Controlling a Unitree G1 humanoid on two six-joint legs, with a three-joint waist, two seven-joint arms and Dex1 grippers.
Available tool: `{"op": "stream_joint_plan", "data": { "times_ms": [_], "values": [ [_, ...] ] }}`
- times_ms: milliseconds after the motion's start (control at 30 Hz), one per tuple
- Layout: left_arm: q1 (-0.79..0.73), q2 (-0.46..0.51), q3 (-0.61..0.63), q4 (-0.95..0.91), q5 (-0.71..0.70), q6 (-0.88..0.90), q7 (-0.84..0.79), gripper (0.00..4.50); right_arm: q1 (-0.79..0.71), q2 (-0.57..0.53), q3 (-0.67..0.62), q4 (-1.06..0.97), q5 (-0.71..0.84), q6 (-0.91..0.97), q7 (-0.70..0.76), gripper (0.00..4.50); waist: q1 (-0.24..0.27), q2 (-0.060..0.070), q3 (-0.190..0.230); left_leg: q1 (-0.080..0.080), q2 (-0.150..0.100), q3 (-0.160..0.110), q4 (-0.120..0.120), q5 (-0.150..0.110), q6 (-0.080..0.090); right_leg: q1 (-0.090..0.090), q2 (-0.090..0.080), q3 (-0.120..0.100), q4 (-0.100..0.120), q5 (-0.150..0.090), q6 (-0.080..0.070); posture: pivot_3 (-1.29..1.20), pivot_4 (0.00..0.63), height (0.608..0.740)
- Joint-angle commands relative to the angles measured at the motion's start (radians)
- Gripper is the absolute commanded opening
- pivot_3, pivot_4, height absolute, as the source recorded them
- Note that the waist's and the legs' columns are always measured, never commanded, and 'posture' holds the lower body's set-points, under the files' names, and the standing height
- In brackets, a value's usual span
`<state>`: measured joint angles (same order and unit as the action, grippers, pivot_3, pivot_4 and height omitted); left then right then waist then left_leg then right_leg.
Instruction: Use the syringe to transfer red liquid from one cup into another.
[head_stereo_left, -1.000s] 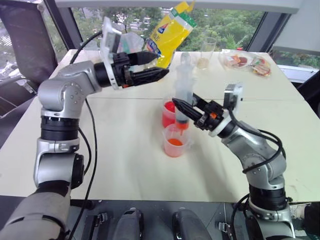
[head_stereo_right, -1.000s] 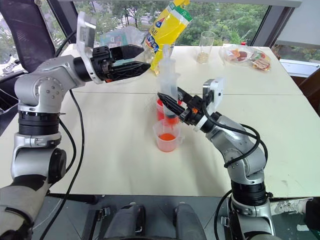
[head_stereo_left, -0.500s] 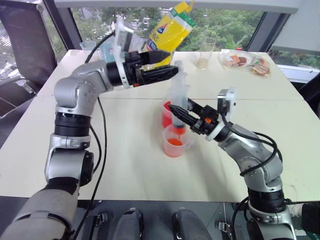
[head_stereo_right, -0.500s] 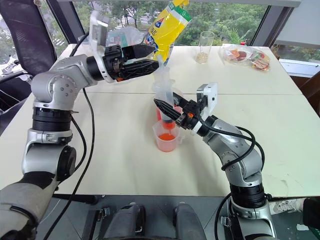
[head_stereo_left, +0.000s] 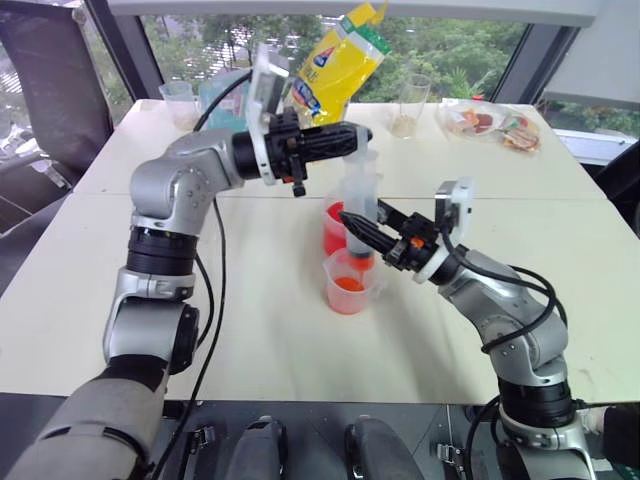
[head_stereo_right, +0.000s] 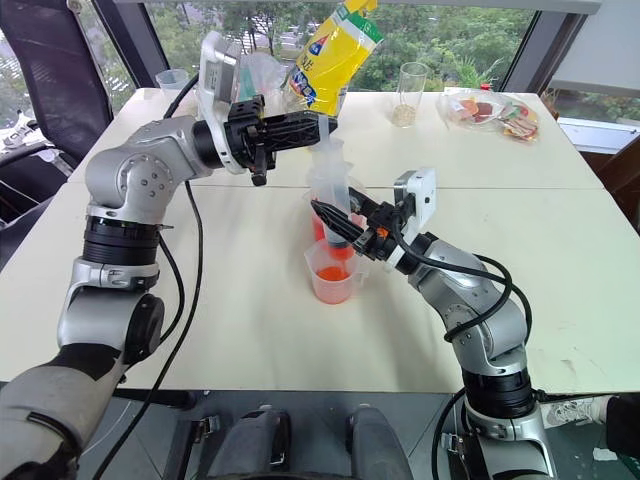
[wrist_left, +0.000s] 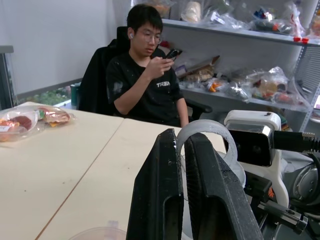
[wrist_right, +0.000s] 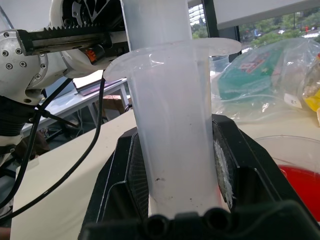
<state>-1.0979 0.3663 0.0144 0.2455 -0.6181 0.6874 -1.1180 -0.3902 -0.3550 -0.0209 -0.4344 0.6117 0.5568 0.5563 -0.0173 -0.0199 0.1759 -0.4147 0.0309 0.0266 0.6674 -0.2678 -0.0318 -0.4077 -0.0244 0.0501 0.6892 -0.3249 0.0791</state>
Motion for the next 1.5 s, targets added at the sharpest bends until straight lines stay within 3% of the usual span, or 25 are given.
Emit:
{"op": "stream_joint_plan", "data": {
  "times_ms": [33,800,1133,1233,1467,1500],
  "values": [
    [-0.003,-0.012,-0.031,-0.038,0.000,-0.003,-0.026,0.04,-0.034,0.004,-0.007,-0.060,0.018,-0.027,0.003,1.39,0.000,0.000,0.000,0.000,0.000,0.000,0.000,0.000,0.000,0.000,0.000,0.000,0.000,0.000,0.000,0.00,0.150,0.740],
    [0.139,-0.039,-0.129,-0.176,0.017,0.048,-0.031,0.04,-0.152,0.010,-0.065,-0.076,0.095,0.044,-0.037,1.39,0.001,0.000,0.000,0.000,0.000,0.000,0.000,0.000,0.000,0.000,-0.001,0.000,0.000,0.000,0.000,0.00,0.150,0.740],
    [0.126,-0.021,-0.108,-0.172,0.015,0.061,-0.021,0.04,-0.154,0.001,-0.067,-0.074,0.118,0.061,-0.044,1.39,0.000,0.000,0.000,0.000,0.000,0.000,0.000,0.000,0.000,0.000,-0.001,0.000,0.000,0.000,0.000,0.00,0.150,0.740],
    [0.111,0.005,-0.074,-0.166,0.006,0.070,-0.013,0.98,-0.134,0.002,-0.053,-0.066,0.106,0.053,-0.033,1.39,0.000,0.000,0.000,0.000,0.000,0.000,0.000,0.000,0.000,0.000,-0.001,0.000,0.000,0.000,0.000,0.00,0.150,0.740],
    [0.107,0.108,0.011,-0.194,-0.011,0.084,0.005,4.42,-0.110,-0.002,-0.038,-0.047,0.098,0.052,-0.007,1.39,-0.001,0.000,0.000,0.000,0.000,0.000,0.000,0.000,0.000,0.000,0.000,0.000,0.000,0.000,0.000,0.00,0.150,0.740],
    [0.110,0.121,0.019,-0.199,-0.011,0.084,0.009,4.42,-0.109,-0.003,-0.038,-0.046,0.098,0.051,-0.005,1.39,-0.001,0.000,0.000,0.000,0.000,0.000,0.000,0.000,0.000,0.000,-0.001,0.000,0.000,0.000,0.000,0.00,0.150,0.740]
  ]
}}
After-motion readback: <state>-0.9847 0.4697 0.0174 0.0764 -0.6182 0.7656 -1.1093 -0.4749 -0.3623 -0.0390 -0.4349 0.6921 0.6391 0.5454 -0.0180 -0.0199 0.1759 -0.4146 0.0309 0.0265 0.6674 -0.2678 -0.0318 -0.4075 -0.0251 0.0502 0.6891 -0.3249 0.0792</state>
